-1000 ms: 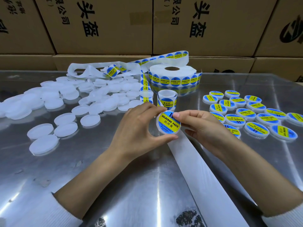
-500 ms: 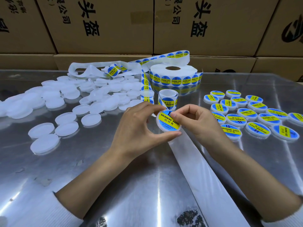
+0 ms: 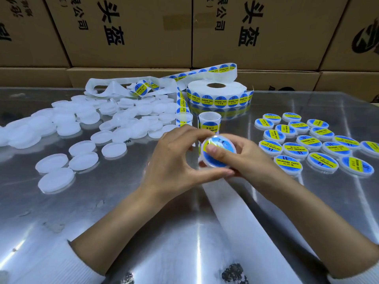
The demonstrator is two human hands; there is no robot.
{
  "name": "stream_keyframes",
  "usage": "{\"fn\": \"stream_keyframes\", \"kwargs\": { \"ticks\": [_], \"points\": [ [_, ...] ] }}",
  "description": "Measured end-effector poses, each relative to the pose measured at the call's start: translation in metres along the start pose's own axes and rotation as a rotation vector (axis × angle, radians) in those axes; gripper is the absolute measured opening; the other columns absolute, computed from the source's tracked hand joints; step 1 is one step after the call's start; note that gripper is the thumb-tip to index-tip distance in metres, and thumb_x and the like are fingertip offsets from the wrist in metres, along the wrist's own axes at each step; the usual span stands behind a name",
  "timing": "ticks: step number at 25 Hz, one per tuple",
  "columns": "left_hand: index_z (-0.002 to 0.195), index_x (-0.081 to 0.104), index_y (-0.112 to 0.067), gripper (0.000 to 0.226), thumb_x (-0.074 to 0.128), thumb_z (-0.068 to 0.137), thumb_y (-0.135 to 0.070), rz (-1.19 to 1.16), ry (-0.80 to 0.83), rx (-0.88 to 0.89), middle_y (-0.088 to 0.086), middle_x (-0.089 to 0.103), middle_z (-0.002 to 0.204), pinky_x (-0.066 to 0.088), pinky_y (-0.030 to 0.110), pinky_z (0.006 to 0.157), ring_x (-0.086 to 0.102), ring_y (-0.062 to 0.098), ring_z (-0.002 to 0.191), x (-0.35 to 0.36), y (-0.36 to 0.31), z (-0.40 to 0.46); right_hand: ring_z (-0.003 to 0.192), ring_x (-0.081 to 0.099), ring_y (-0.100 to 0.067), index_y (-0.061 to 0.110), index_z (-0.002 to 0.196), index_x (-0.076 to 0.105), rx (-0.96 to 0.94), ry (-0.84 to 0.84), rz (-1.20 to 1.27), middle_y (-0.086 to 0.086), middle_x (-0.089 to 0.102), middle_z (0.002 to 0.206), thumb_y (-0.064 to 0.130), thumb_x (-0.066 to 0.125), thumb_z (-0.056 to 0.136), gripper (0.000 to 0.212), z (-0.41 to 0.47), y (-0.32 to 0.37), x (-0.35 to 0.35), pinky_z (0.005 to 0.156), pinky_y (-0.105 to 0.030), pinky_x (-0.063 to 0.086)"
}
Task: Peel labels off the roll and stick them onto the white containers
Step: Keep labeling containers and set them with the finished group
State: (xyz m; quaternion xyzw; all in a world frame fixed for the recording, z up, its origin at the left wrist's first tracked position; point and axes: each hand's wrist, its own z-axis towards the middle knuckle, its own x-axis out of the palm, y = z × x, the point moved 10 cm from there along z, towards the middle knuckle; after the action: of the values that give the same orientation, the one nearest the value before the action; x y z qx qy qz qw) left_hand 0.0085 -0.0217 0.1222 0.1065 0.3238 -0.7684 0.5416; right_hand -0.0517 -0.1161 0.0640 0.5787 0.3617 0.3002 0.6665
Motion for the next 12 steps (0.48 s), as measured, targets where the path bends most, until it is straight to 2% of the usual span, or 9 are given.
{"fn": "stream_keyframes", "kwargs": {
  "ticks": [2,4,6,8,9,10,12],
  "points": [
    [0.102,0.068,-0.01,0.061,0.082,0.06,-0.052,0.032,0.009,0.068,-0.002,0.067,0.096,0.046,0.024,0.079,0.058,0.007,0.086,0.002,-0.007,-0.001,0.066,0.062,-0.016,0.019,0.075,0.071,0.014,0.07,0.04,-0.009,0.07,0.073,0.05,0.065,0.064,0.033,-0.002,-0.001,0.011,0.06,-0.026,0.05],
    [0.104,0.067,-0.009,0.062,0.081,0.061,-0.052,0.031,0.002,0.079,-0.001,0.067,0.097,0.046,0.024,0.08,0.056,0.007,0.088,0.002,-0.008,-0.002,0.063,0.066,-0.016,0.017,0.067,0.072,0.041,0.061,0.023,-0.01,0.073,0.07,0.058,0.053,0.075,0.046,-0.001,-0.003,0.009,0.061,-0.024,0.054],
    [0.112,0.065,-0.008,0.065,0.078,0.065,-0.052,0.039,0.02,0.077,0.001,0.067,0.106,0.047,0.025,0.086,0.058,0.008,0.096,0.004,-0.01,-0.002,0.066,0.07,-0.016,0.018,0.068,0.074,0.11,-0.012,-0.017,-0.01,0.073,0.071,0.066,0.04,0.082,0.061,0.003,-0.014,-0.001,0.068,-0.028,0.058],
    [0.125,0.058,-0.007,0.067,0.066,0.076,-0.052,0.155,0.097,0.133,0.007,0.06,0.128,0.043,0.03,0.1,0.054,0.016,0.118,0.015,-0.017,-0.004,0.08,0.072,-0.02,0.024,0.076,0.075,0.166,-0.082,-0.07,-0.01,0.075,0.08,0.072,0.034,0.082,0.064,0.006,-0.023,-0.011,0.082,-0.04,0.057],
    [0.131,0.053,-0.006,0.066,0.058,0.082,-0.05,0.23,0.146,0.168,0.008,0.053,0.137,0.039,0.034,0.105,0.049,0.02,0.127,0.022,-0.02,-0.005,0.085,0.072,-0.022,0.026,0.079,0.075,0.182,-0.097,-0.057,-0.01,0.075,0.087,0.073,0.033,0.082,0.063,0.007,-0.027,-0.013,0.084,-0.043,0.056],
    [0.134,0.05,-0.005,0.064,0.051,0.085,-0.047,0.28,0.183,0.194,0.009,0.048,0.141,0.037,0.038,0.106,0.045,0.024,0.131,0.028,-0.023,-0.006,0.086,0.072,-0.022,0.028,0.081,0.075,0.192,-0.107,-0.001,-0.009,0.075,0.091,0.072,0.033,0.083,0.061,0.007,-0.029,-0.013,0.081,-0.042,0.056],
    [0.131,0.053,-0.003,0.056,0.047,0.088,-0.039,0.32,0.186,0.25,0.012,0.049,0.139,0.038,0.045,0.104,0.046,0.032,0.129,0.032,-0.03,-0.007,0.075,0.071,-0.016,0.031,0.082,0.076,0.202,-0.131,0.155,-0.008,0.075,0.092,0.068,0.034,0.087,0.056,0.007,-0.03,-0.011,0.067,-0.034,0.056]
  ]
}}
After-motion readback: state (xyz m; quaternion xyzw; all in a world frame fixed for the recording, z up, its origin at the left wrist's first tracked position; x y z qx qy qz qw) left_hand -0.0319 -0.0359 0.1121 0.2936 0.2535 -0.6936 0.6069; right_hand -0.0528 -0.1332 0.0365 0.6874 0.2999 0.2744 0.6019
